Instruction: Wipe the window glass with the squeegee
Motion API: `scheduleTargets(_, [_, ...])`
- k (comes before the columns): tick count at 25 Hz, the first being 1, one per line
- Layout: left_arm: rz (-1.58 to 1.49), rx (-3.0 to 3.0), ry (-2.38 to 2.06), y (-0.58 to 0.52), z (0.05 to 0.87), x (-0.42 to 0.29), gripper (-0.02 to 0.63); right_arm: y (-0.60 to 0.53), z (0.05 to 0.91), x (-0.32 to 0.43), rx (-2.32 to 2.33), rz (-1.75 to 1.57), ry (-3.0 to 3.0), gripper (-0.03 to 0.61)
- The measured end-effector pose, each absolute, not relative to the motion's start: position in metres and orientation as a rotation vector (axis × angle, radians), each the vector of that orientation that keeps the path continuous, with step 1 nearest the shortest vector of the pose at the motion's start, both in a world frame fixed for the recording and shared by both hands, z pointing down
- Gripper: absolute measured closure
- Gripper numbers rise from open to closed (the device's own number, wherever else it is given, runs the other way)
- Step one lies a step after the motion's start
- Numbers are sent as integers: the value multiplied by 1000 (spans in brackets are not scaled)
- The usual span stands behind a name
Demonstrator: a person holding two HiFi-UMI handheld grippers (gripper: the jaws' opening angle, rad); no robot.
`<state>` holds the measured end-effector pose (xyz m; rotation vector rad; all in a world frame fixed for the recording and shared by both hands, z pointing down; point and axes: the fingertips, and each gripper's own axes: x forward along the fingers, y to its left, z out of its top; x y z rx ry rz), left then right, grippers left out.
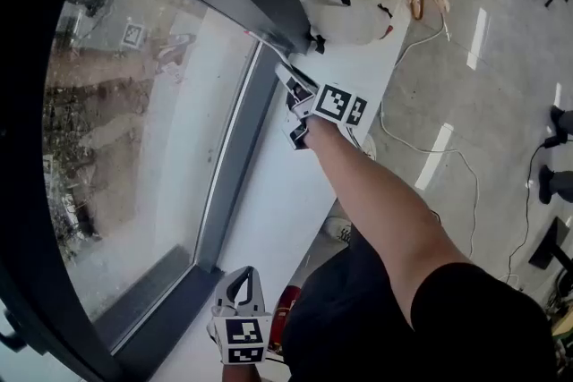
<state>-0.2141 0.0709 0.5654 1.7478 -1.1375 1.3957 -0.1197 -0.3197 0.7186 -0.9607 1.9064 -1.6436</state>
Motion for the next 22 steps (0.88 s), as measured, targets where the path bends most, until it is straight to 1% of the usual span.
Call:
scheduleTargets(9, [1383, 1717, -1109, 71, 599, -208, 614, -343, 738, -134, -882, -1626, 1907, 491])
scheduleTargets(22, [1366, 1693, -1117, 73, 607, -216, 614, -346, 752, -141, -863, -1628, 1918, 491])
